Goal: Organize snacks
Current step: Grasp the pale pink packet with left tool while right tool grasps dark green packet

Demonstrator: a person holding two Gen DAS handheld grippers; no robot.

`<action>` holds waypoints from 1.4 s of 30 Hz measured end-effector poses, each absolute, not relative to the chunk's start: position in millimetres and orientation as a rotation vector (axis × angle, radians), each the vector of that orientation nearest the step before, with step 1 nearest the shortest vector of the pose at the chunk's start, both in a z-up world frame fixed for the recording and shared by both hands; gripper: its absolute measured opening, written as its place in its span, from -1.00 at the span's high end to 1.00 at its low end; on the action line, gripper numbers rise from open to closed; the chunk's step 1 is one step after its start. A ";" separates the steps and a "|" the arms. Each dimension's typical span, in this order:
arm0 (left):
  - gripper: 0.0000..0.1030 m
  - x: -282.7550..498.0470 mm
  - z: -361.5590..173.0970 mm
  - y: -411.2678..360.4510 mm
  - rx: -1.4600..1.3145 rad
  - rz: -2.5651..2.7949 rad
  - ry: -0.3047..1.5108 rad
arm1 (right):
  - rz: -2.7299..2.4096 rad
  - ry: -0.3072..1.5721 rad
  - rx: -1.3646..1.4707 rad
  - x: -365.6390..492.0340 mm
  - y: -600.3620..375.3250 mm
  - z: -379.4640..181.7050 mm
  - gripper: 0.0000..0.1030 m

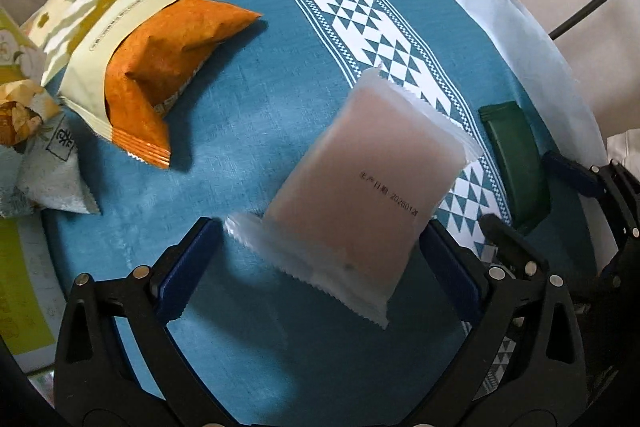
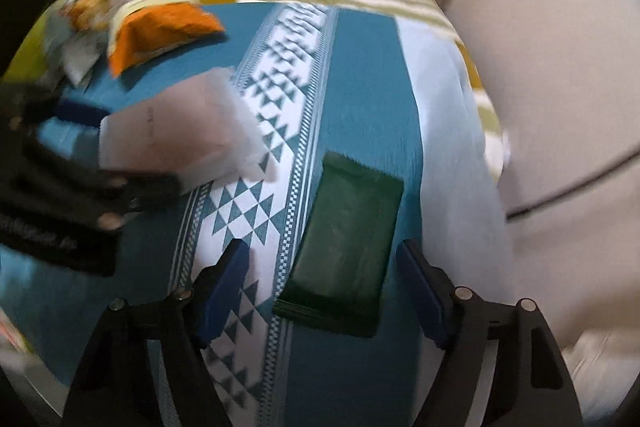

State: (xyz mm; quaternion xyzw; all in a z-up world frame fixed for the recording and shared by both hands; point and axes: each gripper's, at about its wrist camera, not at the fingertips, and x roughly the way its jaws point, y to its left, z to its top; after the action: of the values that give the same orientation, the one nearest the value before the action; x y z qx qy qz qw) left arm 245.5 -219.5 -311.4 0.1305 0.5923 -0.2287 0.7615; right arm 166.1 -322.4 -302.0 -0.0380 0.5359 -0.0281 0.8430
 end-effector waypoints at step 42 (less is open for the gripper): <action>-0.18 253.8 -300.0 -240.0 0.420 -0.666 1.193 | -0.125 1.100 0.131 170.7 -330.7 -300.6 0.22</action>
State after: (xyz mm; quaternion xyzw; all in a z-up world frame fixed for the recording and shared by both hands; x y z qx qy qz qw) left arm 253.8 -240.0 -300.0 0.1927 0.5468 -0.3053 0.7554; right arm 170.7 -330.7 -300.6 0.0623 0.5220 -0.0595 0.8486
